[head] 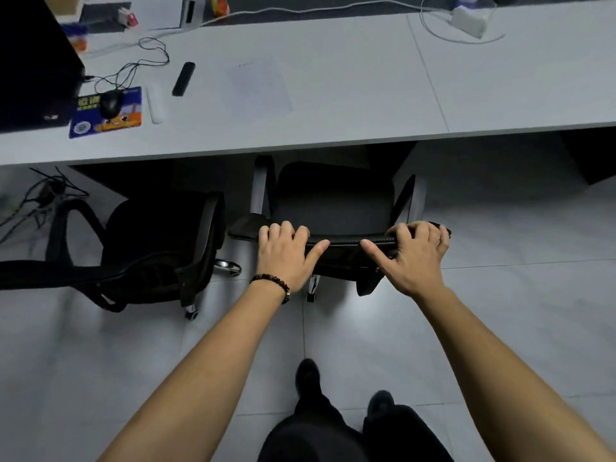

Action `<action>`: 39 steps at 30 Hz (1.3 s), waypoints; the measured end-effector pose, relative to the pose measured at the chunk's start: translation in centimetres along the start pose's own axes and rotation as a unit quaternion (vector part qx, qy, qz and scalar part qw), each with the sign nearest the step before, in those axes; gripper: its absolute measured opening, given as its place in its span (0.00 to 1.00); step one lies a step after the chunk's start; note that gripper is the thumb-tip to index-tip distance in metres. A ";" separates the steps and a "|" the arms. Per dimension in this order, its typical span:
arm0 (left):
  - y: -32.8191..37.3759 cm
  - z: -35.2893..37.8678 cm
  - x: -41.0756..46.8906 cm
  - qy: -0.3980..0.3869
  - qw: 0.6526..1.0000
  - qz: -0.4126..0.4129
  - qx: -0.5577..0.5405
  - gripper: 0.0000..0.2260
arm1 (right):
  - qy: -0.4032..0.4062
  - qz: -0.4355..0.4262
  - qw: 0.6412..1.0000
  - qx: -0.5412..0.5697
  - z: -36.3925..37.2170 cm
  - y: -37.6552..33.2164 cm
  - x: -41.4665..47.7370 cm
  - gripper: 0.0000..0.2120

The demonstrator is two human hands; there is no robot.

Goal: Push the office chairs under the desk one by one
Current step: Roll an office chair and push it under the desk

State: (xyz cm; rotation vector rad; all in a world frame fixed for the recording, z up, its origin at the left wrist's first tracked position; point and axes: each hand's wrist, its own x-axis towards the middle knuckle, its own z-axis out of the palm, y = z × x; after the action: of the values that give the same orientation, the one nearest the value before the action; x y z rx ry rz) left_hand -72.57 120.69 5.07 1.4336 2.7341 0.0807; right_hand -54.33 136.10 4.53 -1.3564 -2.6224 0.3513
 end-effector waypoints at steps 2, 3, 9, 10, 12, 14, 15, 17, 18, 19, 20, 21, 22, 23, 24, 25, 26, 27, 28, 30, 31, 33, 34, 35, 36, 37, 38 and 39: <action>-0.1 -0.1 1.2 0.008 1.000 -0.003 0.001 0.27 | 0.009 0.000 1.000 0.005 0.2 -0.2 1.1 0.35; -0.1 -0.1 1.6 0.009 1.000 -0.007 0.003 0.27 | 0.012 -0.002 1.000 0.009 0.2 -0.3 1.5 0.35; 1.6 0.5 0.3 0.001 0.998 -0.055 -0.026 0.29 | -0.007 -0.043 0.999 0.005 0.1 1.3 1.9 0.33; 2.1 0.6 -0.1 0.002 0.997 -0.067 -0.034 0.29 | -0.010 -0.048 0.999 0.004 -0.1 1.7 1.9 0.33; 3.0 0.8 -0.8 0.000 0.996 -0.083 -0.040 0.29 | -0.016 -0.057 0.998 0.001 -0.3 2.3 1.7 0.33; 3.6 1.1 -1.3 0.009 0.994 -0.096 -0.042 0.28 | -0.016 -0.065 0.998 0.004 -0.4 2.8 1.5 0.33; 3.7 1.1 -1.5 0.018 0.994 -0.101 -0.043 0.28 | -0.014 -0.069 0.997 0.007 -0.4 2.8 1.4 0.33; 4.1 1.1 -2.0 0.024 0.993 -0.104 -0.040 0.28 | -0.014 -0.076 0.997 0.013 -0.5 3.1 1.2 0.33; 4.2 1.2 -2.3 0.021 0.994 -0.104 -0.038 0.28 | -0.017 -0.080 0.997 0.015 -0.5 3.4 1.0 0.33; 4.3 1.2 -2.6 0.018 0.994 -0.104 -0.036 0.28 | -0.018 -0.086 0.996 0.016 -0.6 3.6 0.9 0.32; 4.4 1.2 -2.8 0.018 0.994 -0.105 -0.036 0.29 | -0.017 -0.093 0.995 0.015 -0.6 3.8 0.8 0.32; 4.5 1.0 -2.9 0.018 0.994 -0.106 -0.036 0.29 | -0.016 -0.100 0.995 0.013 -0.7 4.0 0.9 0.32; 4.7 0.9 -2.9 0.015 0.993 -0.107 -0.039 0.29 | -0.015 -0.105 0.994 0.011 -0.8 4.2 1.0 0.32; 4.7 0.7 -2.8 0.012 0.993 -0.105 -0.044 0.28 | -0.014 -0.108 0.994 0.011 -0.9 4.4 1.2 0.32; 4.8 0.6 -2.6 0.007 0.994 -0.097 -0.047 0.28 | -0.013 -0.109 0.994 0.012 -1.0 4.6 1.4 0.32; 4.8 0.4 -2.4 0.003 0.995 -0.085 -0.049 0.28 | -0.012 -0.108 0.994 0.014 -1.2 4.8 1.7 0.32; 4.7 0.2 -2.1 0.000 0.996 -0.071 -0.048 0.29 | -0.011 -0.107 0.994 0.015 -1.4 4.9 2.0 0.33; 4.6 0.0 -1.8 -0.001 0.997 -0.063 -0.046 0.30 | -0.011 -0.106 0.994 0.016 -1.6 5.1 2.3 0.33; 4.4 -0.2 -1.6 0.001 0.997 -0.065 -0.043 0.30 | -0.013 -0.107 0.994 0.015 -1.7 5.3 2.5 0.33; 3.9 -0.4 -1.3 0.008 0.995 -0.094 -0.020 0.32 | -0.020 -0.112 0.993 0.016 -1.8 5.7 2.6 0.33; 3.7 -0.5 -1.3 0.006 0.994 -0.110 -0.006 0.33 | -0.022 -0.115 0.993 0.019 -1.7 5.7 2.5 0.33; 3.7 -0.4 -1.6 0.000 0.993 -0.121 0.009 0.34 | -0.017 -0.118 0.993 0.027 -1.4 5.7 2.3 0.32; 3.7 -0.3 -1.7 0.000 0.992 -0.122 0.010 0.34 | -0.017 -0.118 0.993 0.029 -1.3 5.7 2.2 0.31; 3.8 -0.2 -1.9 0.001 0.992 -0.125 0.007 0.34 | -0.018 -0.119 0.992 0.029 -1.1 5.6 2.2 0.31; 3.9 -0.1 -2.1 0.002 0.992 -0.127 0.003 0.33 | -0.019 -0.121 0.992 0.028 -1.0 5.6 2.2 0.30; 4.0 -0.1 -2.1 0.003 0.992 -0.127 0.001 0.33 | -0.018 -0.122 0.992 0.028 -1.0 5.7 2.2 0.30; 4.1 -0.2 -2.1 0.004 0.992 -0.127 0.001 0.33 | -0.016 -0.122 0.992 0.028 -1.1 5.8 2.1 0.29; 4.2 -0.2 -2.2 0.005 0.992 -0.127 0.002 0.32 | -0.015 -0.123 0.992 0.028 -1.2 5.8 2.0 0.29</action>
State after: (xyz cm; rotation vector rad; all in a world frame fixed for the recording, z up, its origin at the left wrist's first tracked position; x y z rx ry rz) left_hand -67.93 121.25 5.62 1.0753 2.8986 0.0727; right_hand -50.66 141.09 4.12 -1.0028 -2.7394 0.4080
